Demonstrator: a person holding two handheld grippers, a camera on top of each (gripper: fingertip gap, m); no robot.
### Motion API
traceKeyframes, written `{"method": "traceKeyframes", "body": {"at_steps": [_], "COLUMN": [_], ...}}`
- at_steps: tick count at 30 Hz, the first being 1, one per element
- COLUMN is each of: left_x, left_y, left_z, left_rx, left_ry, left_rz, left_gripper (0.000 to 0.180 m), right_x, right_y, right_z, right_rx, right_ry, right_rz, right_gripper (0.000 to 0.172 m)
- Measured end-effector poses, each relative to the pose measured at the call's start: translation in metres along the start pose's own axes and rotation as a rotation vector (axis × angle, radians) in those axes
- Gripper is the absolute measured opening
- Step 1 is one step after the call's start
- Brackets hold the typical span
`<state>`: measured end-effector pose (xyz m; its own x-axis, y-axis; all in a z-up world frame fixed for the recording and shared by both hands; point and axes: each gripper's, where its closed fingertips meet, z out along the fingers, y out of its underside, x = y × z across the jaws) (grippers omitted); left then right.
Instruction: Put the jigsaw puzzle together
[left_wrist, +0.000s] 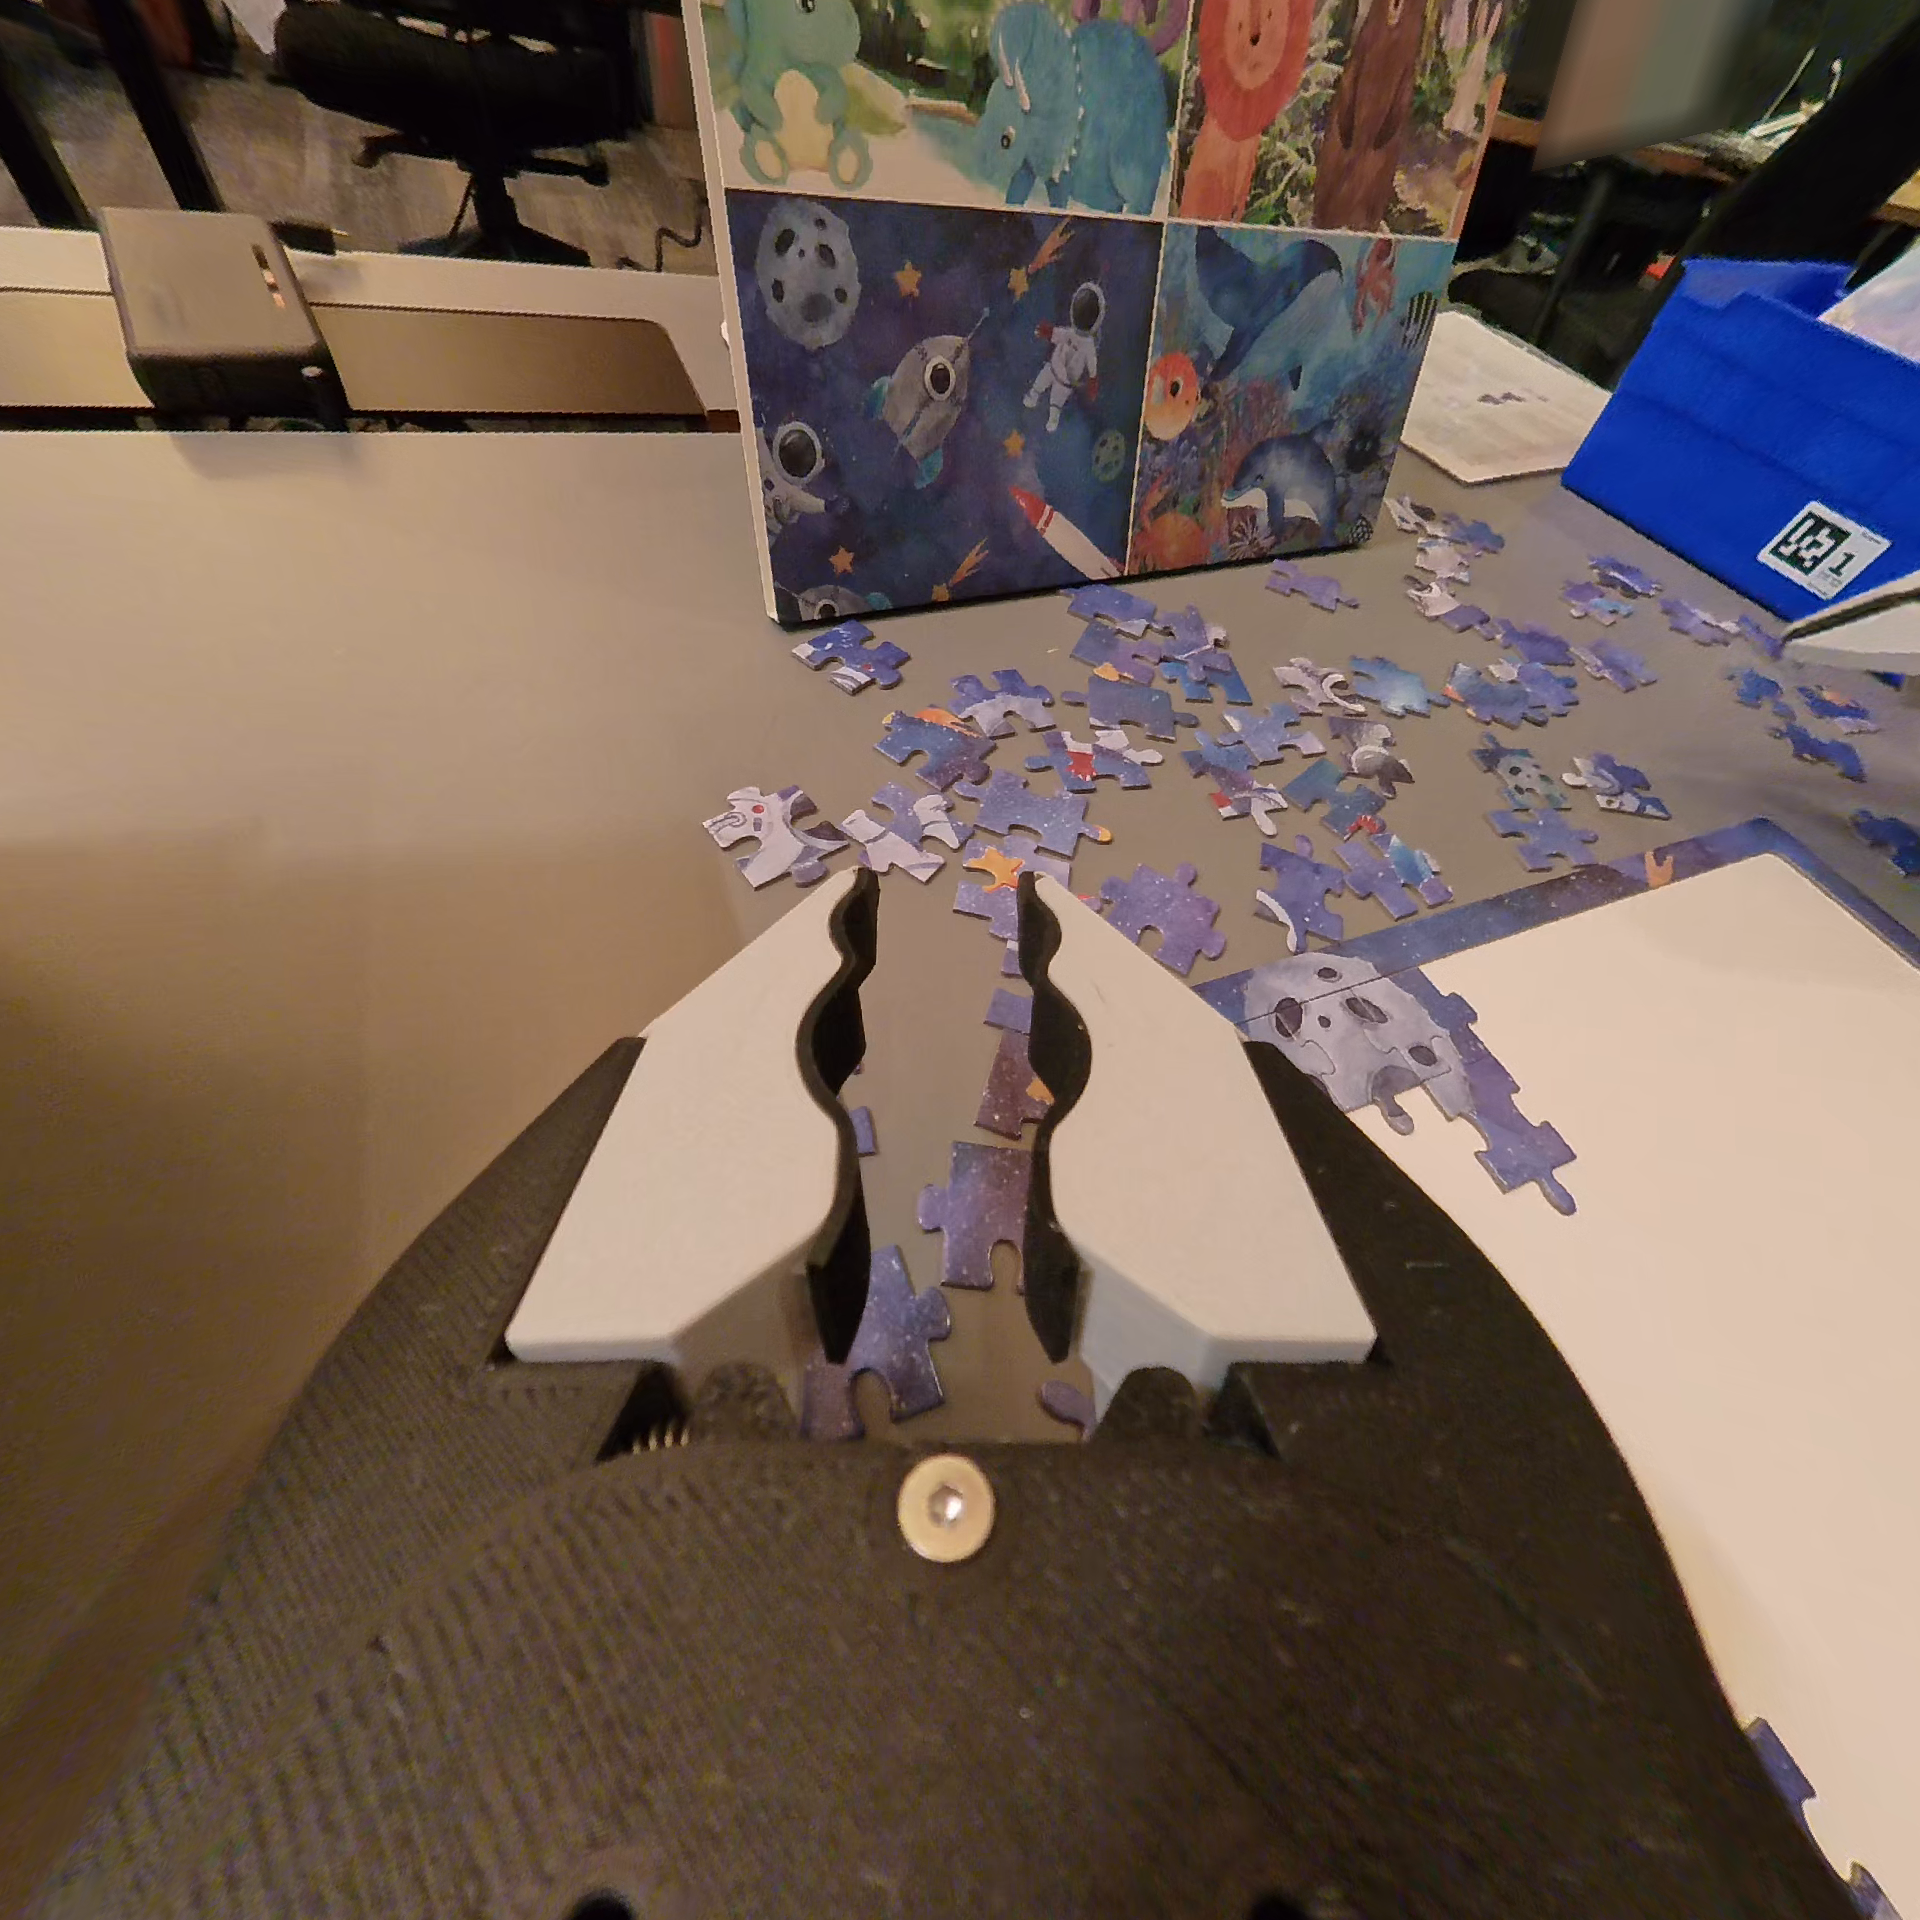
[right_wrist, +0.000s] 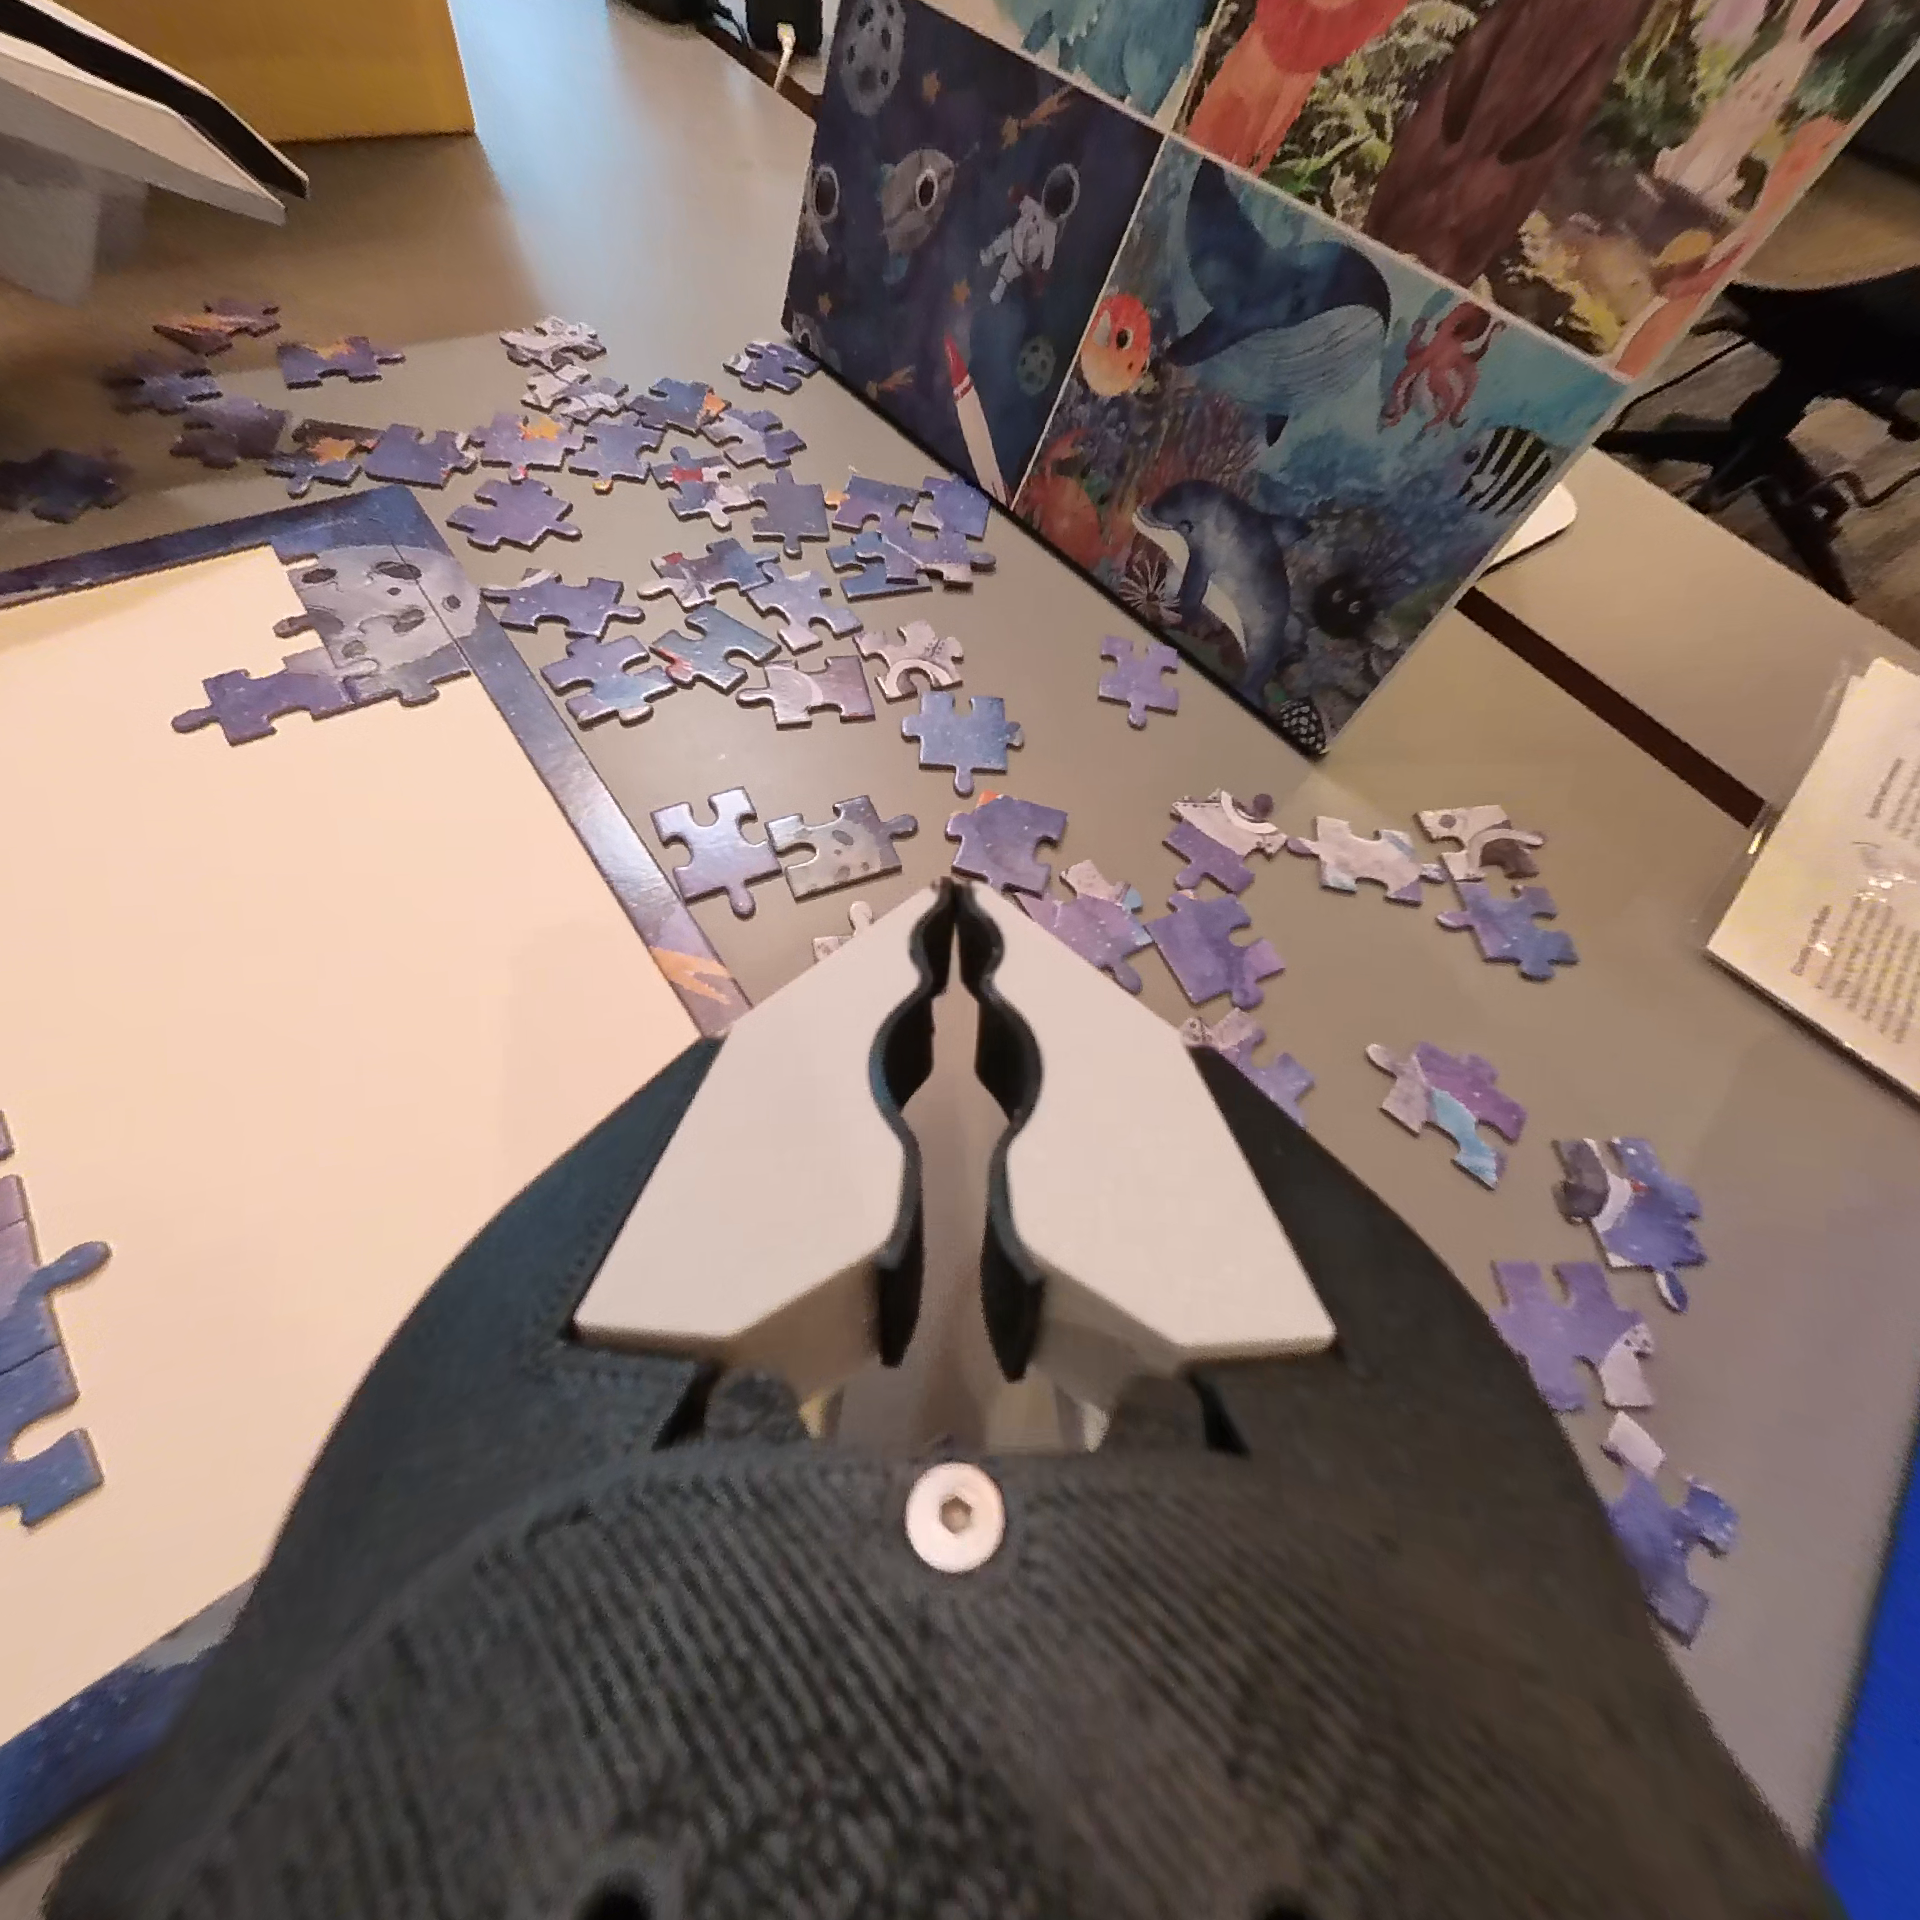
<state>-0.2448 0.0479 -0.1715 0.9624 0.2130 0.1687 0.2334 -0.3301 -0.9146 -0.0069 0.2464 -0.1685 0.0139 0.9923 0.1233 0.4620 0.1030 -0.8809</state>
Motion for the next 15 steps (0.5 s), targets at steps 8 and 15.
{"method": "traceKeyframes", "body": {"at_steps": [8, 15], "left_x": [-0.0001, 0.0000], "left_y": [0.0001, 0.0001], "left_z": [0.0002, 0.0002], "left_rx": [-0.001, -0.001], "left_ry": [0.000, 0.000], "left_rz": [0.000, 0.000], "left_gripper": [0.025, 0.025], "right_x": [-0.0017, 0.0019], "right_y": [-0.0008, -0.0033], "right_z": [0.0004, -0.0016], "right_rx": [0.001, 0.016], "right_ry": [0.001, 0.020], "right_rz": [-0.016, -0.016], "right_gripper": [0.000, 0.000]}}
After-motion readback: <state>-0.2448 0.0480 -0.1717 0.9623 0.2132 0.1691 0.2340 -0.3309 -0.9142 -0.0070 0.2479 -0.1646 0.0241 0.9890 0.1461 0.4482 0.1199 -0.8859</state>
